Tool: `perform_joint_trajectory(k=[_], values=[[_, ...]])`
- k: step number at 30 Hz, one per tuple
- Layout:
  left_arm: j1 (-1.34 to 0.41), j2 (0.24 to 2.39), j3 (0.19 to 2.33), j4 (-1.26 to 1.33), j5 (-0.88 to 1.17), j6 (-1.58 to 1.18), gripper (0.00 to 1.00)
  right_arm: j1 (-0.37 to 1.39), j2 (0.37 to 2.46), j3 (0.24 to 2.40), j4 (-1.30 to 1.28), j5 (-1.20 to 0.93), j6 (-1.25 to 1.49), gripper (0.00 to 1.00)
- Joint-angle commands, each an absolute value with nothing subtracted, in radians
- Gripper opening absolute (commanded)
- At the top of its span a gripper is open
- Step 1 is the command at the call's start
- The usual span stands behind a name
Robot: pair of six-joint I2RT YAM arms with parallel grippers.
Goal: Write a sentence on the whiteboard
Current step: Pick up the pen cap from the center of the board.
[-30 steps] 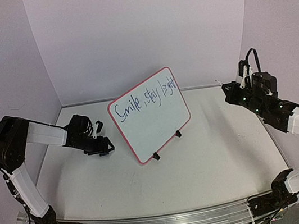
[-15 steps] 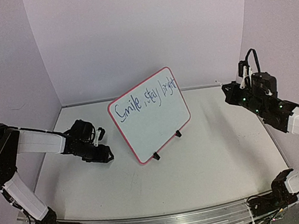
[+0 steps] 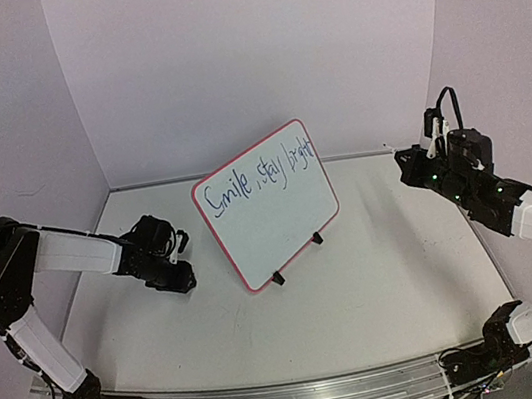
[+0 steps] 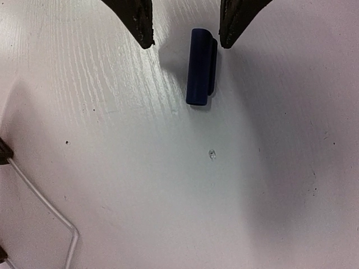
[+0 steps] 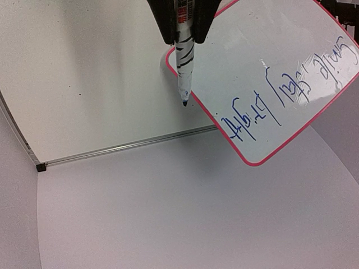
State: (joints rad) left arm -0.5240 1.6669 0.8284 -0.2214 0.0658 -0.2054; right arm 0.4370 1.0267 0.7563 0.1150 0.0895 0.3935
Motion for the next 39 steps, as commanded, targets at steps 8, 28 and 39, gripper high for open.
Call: perform_joint_trajectory(k=[8, 28, 39], values=[[-0.543, 1.697, 0.876, -0.268, -0.024, -0.215, 0.33, 0.433, 1.034, 0.766, 0.127, 0.102, 0.395, 0.0], [-0.548, 1.735, 0.895, -0.265, 0.034, -0.204, 0.0, 0.433, 1.015, 0.752, 0.127, 0.123, 0.389, 0.0], [-0.548, 1.535, 0.805, -0.219, 0.01, -0.252, 0.0, 0.434, 1.02, 0.769, 0.127, 0.102, 0.385, 0.0]])
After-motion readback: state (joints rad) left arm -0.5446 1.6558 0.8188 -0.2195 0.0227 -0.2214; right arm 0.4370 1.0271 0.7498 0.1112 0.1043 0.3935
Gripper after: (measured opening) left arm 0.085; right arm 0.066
